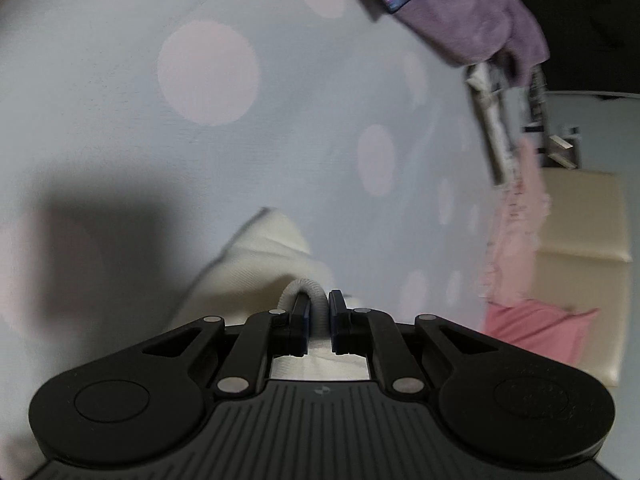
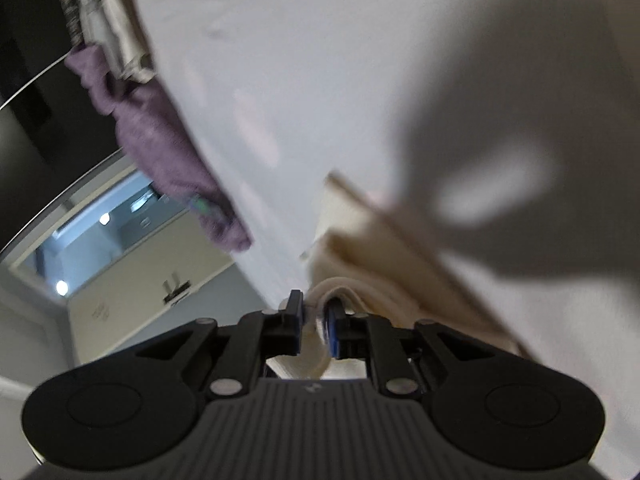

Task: Fold clothes
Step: 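Open both grippers and release the folded bundle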

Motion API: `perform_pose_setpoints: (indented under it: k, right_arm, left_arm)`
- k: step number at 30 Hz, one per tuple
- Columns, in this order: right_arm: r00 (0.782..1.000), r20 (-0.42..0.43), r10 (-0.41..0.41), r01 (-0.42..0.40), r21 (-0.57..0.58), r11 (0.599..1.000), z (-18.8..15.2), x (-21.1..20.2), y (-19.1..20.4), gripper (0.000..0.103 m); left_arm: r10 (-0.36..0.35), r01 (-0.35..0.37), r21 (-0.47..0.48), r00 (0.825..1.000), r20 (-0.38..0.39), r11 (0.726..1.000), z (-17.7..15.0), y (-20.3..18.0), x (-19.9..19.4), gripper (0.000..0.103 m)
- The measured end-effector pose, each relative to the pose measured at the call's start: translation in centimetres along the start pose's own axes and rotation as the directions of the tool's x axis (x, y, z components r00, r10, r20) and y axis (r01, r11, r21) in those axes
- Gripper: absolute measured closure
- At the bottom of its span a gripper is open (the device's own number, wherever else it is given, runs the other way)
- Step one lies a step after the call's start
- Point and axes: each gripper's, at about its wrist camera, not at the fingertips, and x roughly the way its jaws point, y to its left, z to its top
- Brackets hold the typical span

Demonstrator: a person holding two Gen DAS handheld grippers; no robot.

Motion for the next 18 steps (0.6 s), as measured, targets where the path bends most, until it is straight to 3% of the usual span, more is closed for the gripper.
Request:
perform_pose_setpoints:
  k: [1,2,4,6,7,9,11,13,16,18]
  right_arm:
    - [1.0,0.007,0.014,-0.014,0.0,1.0,0.4,0.1,-0.2,0.049]
    - [0.999,0.014,0.03,-0.03,-0.003,1.0,0.7,0.1,-0.4,0.043]
    - [0.997,0.033,0.071,-0.07,-0.027,0.997,1.1,-0.9,-0.2,0.043]
    - [0.993,0.05,0.107,-0.103,-0.076,0.992,1.2,-2.1,0.2,0.043]
    - [0.992,0.058,0.116,-0.109,-0.11,0.988,1.0,-2.8,0.5,0.043]
    - [0.991,0.078,0.104,-0.087,-0.198,0.976,0.3,-4.0,1.1,0.043]
    - [0.993,0.105,0.056,-0.022,-0.301,0.954,-0.9,-4.7,1.7,0.043]
    - [0.992,0.128,0.001,0.048,-0.382,0.923,-2.3,-4.8,1.8,0.042]
    - [0.98,0.18,-0.085,0.167,-0.506,0.846,-4.6,-4.8,2.2,0.042]
    - [0.964,0.222,-0.144,0.251,-0.587,0.77,-6.2,-4.6,2.7,0.042]
  left_arm:
    - [-0.02,0.02,0.011,1.0,0.016,1.0,-0.1,-0.1,-0.3,0.095]
    - [-0.046,0.045,0.025,0.998,0.035,0.999,-0.2,-0.3,-0.7,0.095]
    - [-0.099,0.093,0.083,0.993,0.069,0.992,-0.8,-0.9,-1.8,0.094]
    - [-0.123,0.107,0.182,0.989,0.083,0.977,-2.0,-2.0,-3.1,0.077]
    - [-0.108,0.085,0.236,0.99,0.087,0.968,-2.7,-2.4,-3.7,0.073]
    - [-0.096,0.048,0.342,0.988,0.125,0.938,-4.3,-2.8,-5.0,0.056]
    - [-0.126,0.046,0.377,0.973,0.192,0.925,-5.3,-2.3,-6.2,0.055]
    - [-0.16,0.058,0.312,0.937,0.311,0.948,-5.5,-1.0,-7.8,0.055]
    - [-0.111,0.018,0.264,0.933,0.343,0.964,-5.9,0.2,-8.0,0.055]
    - [-0.063,-0.046,0.317,0.944,0.325,0.947,-7.2,0.1,-7.5,0.055]
